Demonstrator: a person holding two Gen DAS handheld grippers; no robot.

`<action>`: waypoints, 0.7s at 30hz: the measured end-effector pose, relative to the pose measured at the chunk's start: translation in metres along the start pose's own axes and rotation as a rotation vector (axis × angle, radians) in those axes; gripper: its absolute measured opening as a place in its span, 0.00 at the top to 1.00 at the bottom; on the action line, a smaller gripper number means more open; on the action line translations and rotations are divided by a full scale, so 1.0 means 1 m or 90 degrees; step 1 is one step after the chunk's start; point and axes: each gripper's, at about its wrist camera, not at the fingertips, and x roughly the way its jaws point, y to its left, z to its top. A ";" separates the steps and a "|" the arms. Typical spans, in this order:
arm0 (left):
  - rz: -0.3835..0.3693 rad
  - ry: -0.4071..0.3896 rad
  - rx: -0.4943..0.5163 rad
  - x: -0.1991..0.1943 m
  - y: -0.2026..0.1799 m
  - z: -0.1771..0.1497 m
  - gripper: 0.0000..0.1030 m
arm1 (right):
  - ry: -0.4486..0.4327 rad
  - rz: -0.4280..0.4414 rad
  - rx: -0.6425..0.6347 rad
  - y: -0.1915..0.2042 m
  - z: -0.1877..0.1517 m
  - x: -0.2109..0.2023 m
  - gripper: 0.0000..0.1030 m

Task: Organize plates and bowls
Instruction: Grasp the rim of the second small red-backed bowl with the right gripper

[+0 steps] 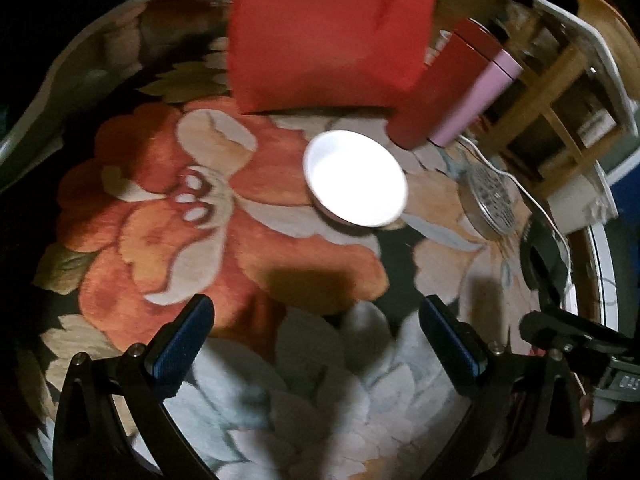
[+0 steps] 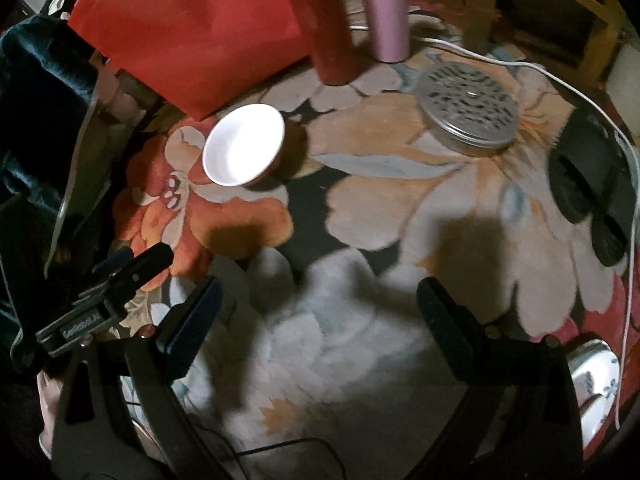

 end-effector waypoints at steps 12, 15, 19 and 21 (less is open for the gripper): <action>0.039 -0.014 -0.080 -0.004 0.056 0.012 0.01 | 0.015 0.002 0.061 0.016 0.059 0.084 0.06; 0.048 -0.014 -0.094 -0.004 0.067 0.012 0.01 | 0.019 0.018 0.083 0.021 0.075 0.102 0.10; 0.053 -0.015 -0.115 -0.004 0.076 0.012 0.01 | 0.044 0.036 0.126 0.026 0.087 0.125 0.20; 0.054 -0.014 -0.120 -0.003 0.078 0.011 0.01 | 0.067 0.051 0.149 0.026 0.089 0.139 0.42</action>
